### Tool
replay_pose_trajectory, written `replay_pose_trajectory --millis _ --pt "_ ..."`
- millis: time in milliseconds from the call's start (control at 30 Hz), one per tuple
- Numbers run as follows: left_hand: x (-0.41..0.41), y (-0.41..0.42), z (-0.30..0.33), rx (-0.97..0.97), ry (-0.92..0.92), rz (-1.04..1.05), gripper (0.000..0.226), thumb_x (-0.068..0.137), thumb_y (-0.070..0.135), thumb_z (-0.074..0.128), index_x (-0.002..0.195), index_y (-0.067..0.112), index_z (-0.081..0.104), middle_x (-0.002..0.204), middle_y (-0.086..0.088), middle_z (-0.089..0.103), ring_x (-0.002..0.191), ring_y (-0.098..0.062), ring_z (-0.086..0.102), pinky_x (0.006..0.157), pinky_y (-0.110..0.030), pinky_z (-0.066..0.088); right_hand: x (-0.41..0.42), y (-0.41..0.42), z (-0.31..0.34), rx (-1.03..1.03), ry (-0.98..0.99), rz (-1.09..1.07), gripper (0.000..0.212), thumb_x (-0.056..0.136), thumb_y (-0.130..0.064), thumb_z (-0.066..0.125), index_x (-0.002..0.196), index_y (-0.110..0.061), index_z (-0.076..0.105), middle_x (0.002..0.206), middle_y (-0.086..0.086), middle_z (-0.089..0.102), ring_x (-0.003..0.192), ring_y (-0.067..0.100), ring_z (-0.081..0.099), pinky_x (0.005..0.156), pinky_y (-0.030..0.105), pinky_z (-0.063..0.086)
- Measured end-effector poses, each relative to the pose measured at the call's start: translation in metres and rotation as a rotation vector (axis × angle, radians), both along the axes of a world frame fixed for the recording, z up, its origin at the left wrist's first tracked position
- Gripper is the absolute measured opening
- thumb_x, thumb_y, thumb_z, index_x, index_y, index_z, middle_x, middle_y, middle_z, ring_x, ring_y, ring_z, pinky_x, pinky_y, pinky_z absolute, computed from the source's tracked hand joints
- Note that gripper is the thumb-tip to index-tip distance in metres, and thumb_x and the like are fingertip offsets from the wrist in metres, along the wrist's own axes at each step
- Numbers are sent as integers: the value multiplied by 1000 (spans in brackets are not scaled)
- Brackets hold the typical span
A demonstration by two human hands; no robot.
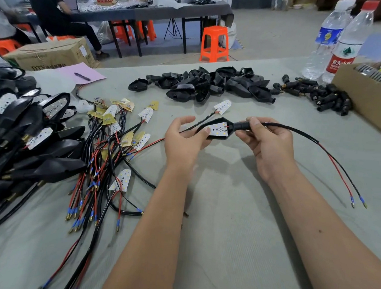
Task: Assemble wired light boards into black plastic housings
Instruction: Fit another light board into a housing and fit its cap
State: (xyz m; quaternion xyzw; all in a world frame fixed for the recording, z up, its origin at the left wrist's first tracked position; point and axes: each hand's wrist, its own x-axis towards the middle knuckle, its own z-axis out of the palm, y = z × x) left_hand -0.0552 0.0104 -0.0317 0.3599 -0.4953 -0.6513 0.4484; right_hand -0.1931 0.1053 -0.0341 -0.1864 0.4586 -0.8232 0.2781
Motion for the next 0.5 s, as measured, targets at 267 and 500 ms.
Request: replay_pose_trajectory --millis 267,500 --pt "6 3 5 -47 -1 -183 16 90 -1 74 105 1 75 99 -17 78 91 -32 77 74 -25 61 2 1 3 11 -20 31 10 98 1 64 88 1 66 76 5 74 65 20 72 66 24 61" --pt "11 -2 9 166 113 -284 13 94 -1 68 105 -2 74 100 -17 78 90 -28 76 77 -27 62 3 3 6 -20 -67 42 12 99 1 62 88 0 65 78 6 73 62 19 70 66 23 60"
